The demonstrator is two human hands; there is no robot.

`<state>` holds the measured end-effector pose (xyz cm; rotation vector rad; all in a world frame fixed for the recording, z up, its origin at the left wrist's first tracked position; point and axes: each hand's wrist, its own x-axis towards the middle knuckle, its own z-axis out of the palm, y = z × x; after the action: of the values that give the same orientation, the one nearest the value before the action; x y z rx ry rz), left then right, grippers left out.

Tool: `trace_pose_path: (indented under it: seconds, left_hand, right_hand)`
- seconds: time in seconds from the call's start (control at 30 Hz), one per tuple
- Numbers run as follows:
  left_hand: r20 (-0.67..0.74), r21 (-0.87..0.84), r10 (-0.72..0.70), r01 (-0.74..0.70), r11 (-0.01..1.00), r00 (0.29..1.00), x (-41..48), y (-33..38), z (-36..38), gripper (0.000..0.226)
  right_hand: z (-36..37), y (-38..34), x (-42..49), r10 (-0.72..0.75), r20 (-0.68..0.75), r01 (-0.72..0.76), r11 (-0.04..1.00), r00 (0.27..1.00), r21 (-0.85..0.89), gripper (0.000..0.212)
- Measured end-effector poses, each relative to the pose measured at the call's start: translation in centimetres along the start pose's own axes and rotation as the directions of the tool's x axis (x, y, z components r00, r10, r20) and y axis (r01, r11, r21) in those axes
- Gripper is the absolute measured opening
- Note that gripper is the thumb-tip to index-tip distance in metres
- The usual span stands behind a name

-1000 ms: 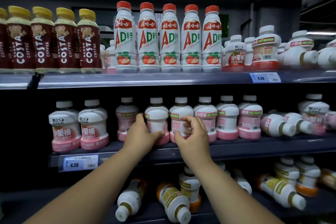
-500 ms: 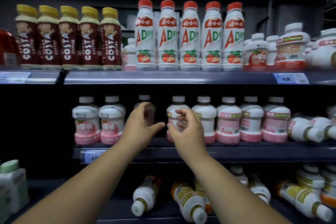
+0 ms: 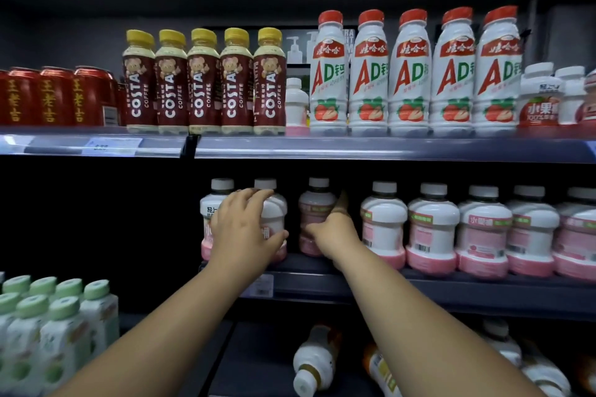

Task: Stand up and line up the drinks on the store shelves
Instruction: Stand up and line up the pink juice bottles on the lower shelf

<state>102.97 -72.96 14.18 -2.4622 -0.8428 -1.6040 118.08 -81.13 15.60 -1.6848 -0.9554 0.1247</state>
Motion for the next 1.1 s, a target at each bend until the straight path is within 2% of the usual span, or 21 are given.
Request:
trace_pose_path:
  seconds: [0.17,0.27,0.33,0.43,0.5,0.57,0.6,0.67,0.77,0.87,1.0,1.1]
  left_hand:
    - [0.031,0.072,0.014,-0.016,0.997,0.999,-0.3,-1.0,1.2,0.077]
    - [0.002,0.077,0.034,-0.034,0.996,0.999,-0.7,-1.2,1.4,0.075]
    - [-0.067,0.03,-0.012,0.014,0.999,0.998,-1.1,-1.8,1.2,0.077]
    - [-0.131,-0.093,-0.186,0.174,0.98,0.974,-1.3,-3.4,0.3,0.089]
    - [-0.061,-0.216,-0.33,0.311,0.926,0.942,-1.1,-4.5,-0.2,0.104]
    - [0.063,-0.374,-0.427,0.418,0.828,0.902,-0.9,-5.9,-0.2,0.12]
    - [0.133,-0.445,-0.442,0.452,0.773,0.887,-0.8,-6.5,-0.1,0.126]
    - [0.252,-0.505,-0.419,0.488,0.712,0.872,-1.1,-7.0,0.1,0.131]
    - [0.276,-0.487,-0.415,0.498,0.717,0.867,-1.4,-7.4,0.4,0.132]
    - [0.259,-0.452,-0.427,0.5,0.739,0.866,-1.4,-7.6,0.6,0.123]
    - [0.269,-0.47,-0.429,0.506,0.723,0.862,-2.1,-7.8,1.3,0.094]
    - [0.267,-0.463,-0.422,0.499,0.733,0.867,-2.2,-8.1,1.8,0.084]
  right_hand:
    - [-0.6,0.8,0.1,-0.008,0.006,0.009,0.978,1.0,-0.21,0.112]
    - [-1.1,1.0,-1.0,-0.038,0.036,0.044,0.977,0.999,-0.21,0.114]
    - [-1.3,1.4,-1.3,-0.054,0.065,0.065,0.983,0.996,-0.171,0.12]
    - [-1.5,1.9,-1.2,-0.02,0.15,0.041,0.99,0.988,-0.136,0.114]
    - [-1.3,1.8,-1.4,-0.029,0.131,0.053,0.982,0.991,-0.183,0.114]
    - [-0.8,1.6,-1.6,-0.052,0.052,0.063,0.971,0.997,-0.233,0.123]
    - [-0.5,1.4,-1.7,-0.059,0.035,0.066,0.967,0.998,-0.245,0.125]
    - [-0.3,1.4,-1.8,-0.049,0.088,0.069,0.969,0.995,-0.238,0.121]
    - [-0.5,1.3,-2.0,-0.041,0.13,0.069,0.973,0.991,-0.219,0.119]
    - [-0.7,1.2,-2.2,-0.064,0.025,0.068,0.965,0.998,-0.253,0.13]
    - [-0.9,1.4,-2.5,-0.053,0.11,0.076,0.973,0.993,-0.217,0.126]
    - [-0.9,1.5,-2.6,-0.057,0.041,0.065,0.961,0.998,-0.268,0.13]
